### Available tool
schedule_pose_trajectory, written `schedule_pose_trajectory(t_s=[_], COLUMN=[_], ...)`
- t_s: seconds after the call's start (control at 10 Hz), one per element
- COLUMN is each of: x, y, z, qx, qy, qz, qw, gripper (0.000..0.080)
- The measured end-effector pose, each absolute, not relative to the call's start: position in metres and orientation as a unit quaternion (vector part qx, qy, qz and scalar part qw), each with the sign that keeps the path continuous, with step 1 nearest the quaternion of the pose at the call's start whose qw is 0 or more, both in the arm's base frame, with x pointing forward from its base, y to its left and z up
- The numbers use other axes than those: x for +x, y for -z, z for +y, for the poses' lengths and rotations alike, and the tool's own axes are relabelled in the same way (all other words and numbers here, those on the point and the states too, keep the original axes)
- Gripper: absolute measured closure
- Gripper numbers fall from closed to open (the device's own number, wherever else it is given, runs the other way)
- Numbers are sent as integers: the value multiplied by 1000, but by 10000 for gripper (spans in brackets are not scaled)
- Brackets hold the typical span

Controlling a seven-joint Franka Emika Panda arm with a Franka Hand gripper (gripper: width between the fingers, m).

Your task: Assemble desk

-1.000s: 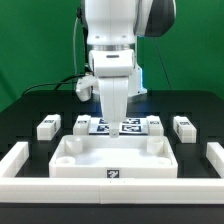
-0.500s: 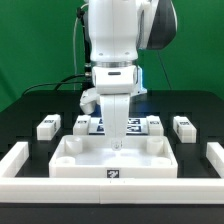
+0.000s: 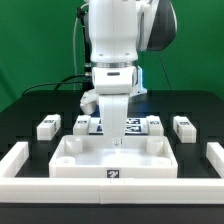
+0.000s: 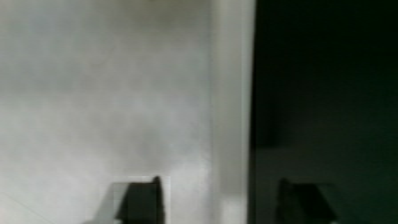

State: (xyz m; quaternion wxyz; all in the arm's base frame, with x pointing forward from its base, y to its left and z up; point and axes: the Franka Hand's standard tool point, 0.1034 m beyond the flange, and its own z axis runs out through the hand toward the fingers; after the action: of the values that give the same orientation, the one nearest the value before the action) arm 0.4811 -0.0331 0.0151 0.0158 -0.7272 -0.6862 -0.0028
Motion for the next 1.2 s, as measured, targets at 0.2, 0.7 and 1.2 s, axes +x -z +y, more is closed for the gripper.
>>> schedule_pose_trajectory(t_s=[0.2, 0.7, 1.2], x=[481, 481, 497], y=[-15, -15, -15], z=[-33, -33, -7], qx=[-727, -727, -724], qy=[3, 3, 13], qz=[-686, -686, -689], qw=[16, 16, 15], gripper=[725, 745, 745])
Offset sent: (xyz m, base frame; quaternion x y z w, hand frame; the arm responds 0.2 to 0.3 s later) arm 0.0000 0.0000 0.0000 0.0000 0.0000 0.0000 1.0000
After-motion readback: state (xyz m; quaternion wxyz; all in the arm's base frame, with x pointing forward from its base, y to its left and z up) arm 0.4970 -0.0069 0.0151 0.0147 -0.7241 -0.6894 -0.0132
